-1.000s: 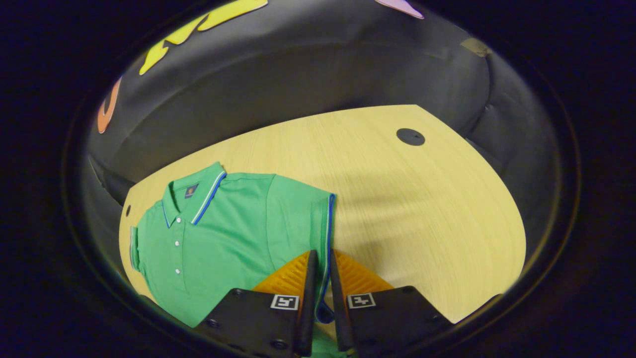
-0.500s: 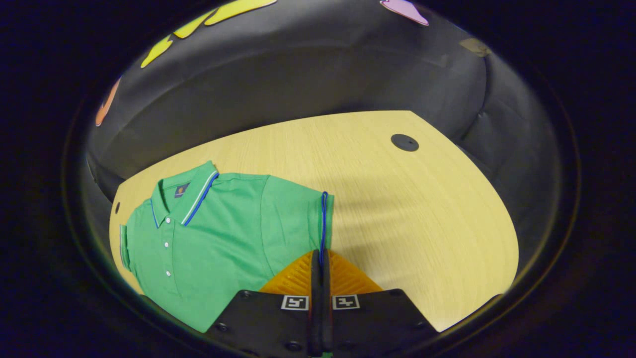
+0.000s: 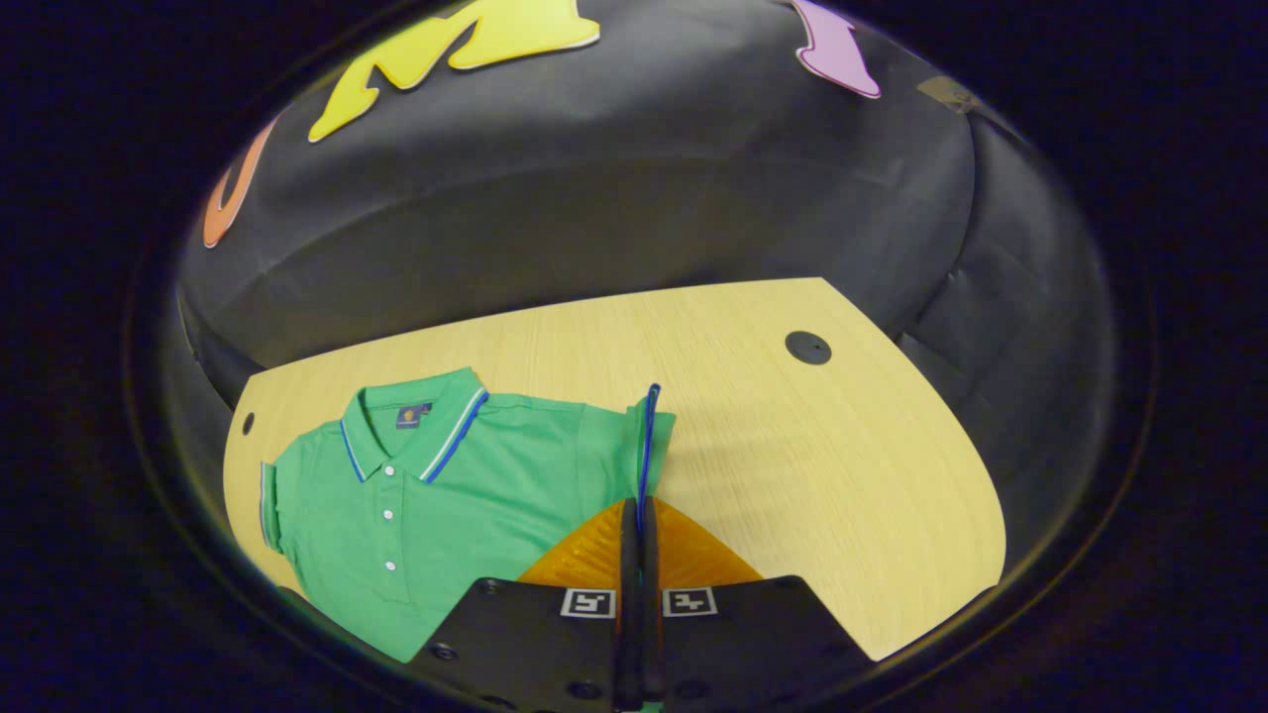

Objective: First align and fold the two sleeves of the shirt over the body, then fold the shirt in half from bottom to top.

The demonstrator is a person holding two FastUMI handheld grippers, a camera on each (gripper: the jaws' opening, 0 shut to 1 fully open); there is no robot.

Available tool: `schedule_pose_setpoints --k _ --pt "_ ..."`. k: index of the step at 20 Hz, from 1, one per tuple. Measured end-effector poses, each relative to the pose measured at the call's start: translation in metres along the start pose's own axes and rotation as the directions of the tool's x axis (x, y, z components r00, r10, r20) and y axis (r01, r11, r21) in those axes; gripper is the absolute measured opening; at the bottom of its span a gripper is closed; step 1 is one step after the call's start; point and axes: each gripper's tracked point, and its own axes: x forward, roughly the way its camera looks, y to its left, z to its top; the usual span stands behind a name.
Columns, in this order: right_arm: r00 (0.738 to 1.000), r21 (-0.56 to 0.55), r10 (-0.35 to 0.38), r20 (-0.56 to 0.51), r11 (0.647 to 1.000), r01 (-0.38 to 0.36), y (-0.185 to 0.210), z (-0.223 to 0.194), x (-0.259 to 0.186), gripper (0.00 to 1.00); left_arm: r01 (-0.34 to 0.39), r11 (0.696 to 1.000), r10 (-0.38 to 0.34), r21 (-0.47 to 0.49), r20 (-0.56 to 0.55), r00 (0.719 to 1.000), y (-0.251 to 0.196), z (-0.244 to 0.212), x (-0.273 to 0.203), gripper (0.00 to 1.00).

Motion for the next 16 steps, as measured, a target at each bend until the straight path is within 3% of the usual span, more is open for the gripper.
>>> schedule_pose_setpoints --k 4,9,16 --pt "1.0 -0.024 0.018 -0.002 1.0 -0.018 0.026 -0.004 -0.009 0.02 0.004 1.0 -0.005 0.013 0.011 1.0 0.011 -0.002 -0.004 0.97" --pt "0.994 -0.079 0.104 -0.014 0.991 -0.105 0.077 -0.016 -0.014 0.03 0.007 1.0 -0.007 0.003 -0.009 1.0 0.018 -0.012 -0.006 0.97" --pt "0.985 -0.129 0.156 -0.068 0.978 -0.163 0.123 -0.044 -0.01 0.02 -0.022 1.0 0.022 -0.003 -0.037 0.999 0.029 -0.025 -0.007 0.97"
